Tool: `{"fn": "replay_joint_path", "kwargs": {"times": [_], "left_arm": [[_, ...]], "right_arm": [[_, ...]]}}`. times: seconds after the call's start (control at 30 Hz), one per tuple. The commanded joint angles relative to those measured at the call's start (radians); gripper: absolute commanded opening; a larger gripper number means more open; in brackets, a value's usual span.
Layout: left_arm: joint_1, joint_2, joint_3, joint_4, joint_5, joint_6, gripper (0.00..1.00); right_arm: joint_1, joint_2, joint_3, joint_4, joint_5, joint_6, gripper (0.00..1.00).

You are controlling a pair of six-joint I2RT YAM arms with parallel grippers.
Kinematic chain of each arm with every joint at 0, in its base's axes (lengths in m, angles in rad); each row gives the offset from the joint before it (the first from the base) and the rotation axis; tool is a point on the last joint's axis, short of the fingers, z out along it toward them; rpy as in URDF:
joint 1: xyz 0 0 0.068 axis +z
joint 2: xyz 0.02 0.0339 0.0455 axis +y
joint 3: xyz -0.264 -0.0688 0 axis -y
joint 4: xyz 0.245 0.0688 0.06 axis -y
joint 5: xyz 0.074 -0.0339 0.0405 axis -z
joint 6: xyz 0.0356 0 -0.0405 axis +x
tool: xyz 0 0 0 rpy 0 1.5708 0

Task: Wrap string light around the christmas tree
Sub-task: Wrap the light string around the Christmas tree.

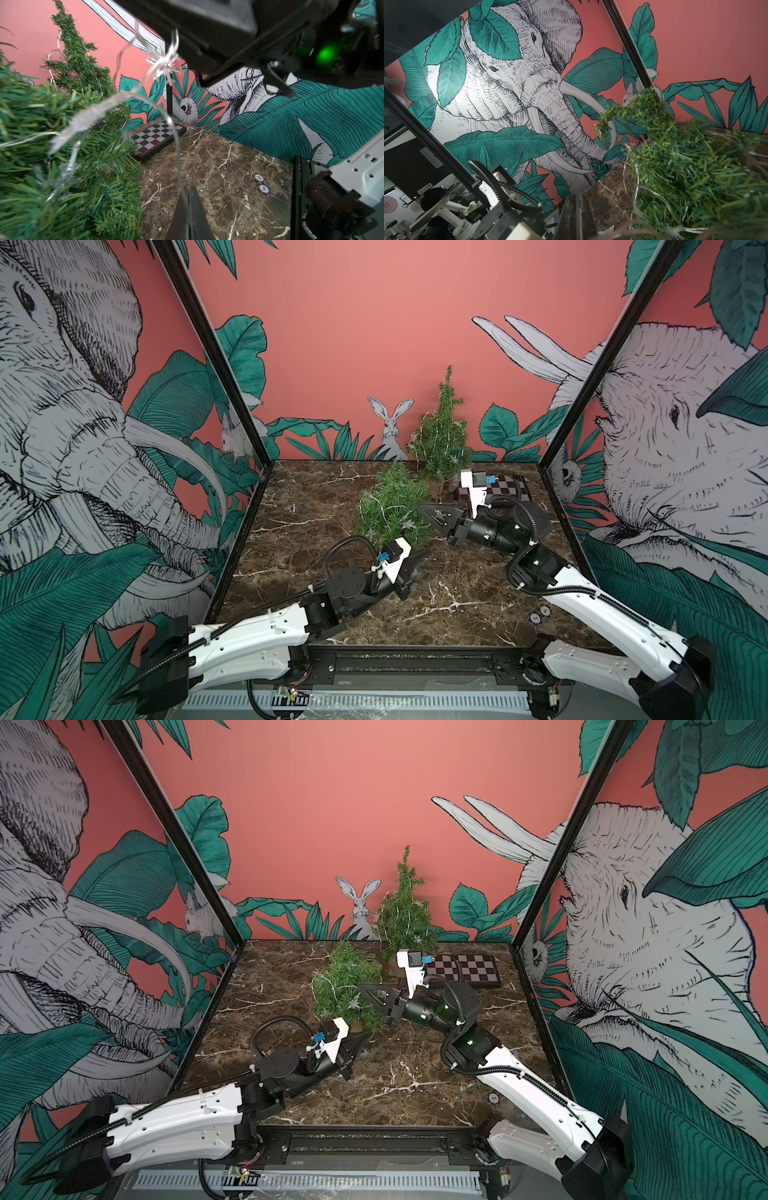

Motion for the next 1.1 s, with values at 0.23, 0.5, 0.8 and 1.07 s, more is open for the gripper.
{"fn": "replay_joint_path", "kwargs": {"times": [0.23, 0.5, 0.8, 1.07], "left_arm": [[-0.001, -0.419, -0.009, -0.469, -0.090, 0.017, 0.00], [-0.002, -0.529, 0.058, -0.731, -0.208, 0.023, 0.00], [-0.002, -0.533, 0.143, -0.880, -0.520, 0.048, 0.00], [0.054, -0.374, 0.229, -0.927, -0.601, -0.024, 0.00]], "right_arm": [[0.007, 0.065, -0.104, 0.150, 0.033, 0.053, 0.07], [0.008, 0.152, -0.146, 0.224, 0.027, 0.071, 0.44], [0.007, 0.070, -0.163, 0.019, 0.058, -0.081, 0.67], [0.008, -0.027, -0.228, -0.027, 0.088, -0.236, 0.70]]}}
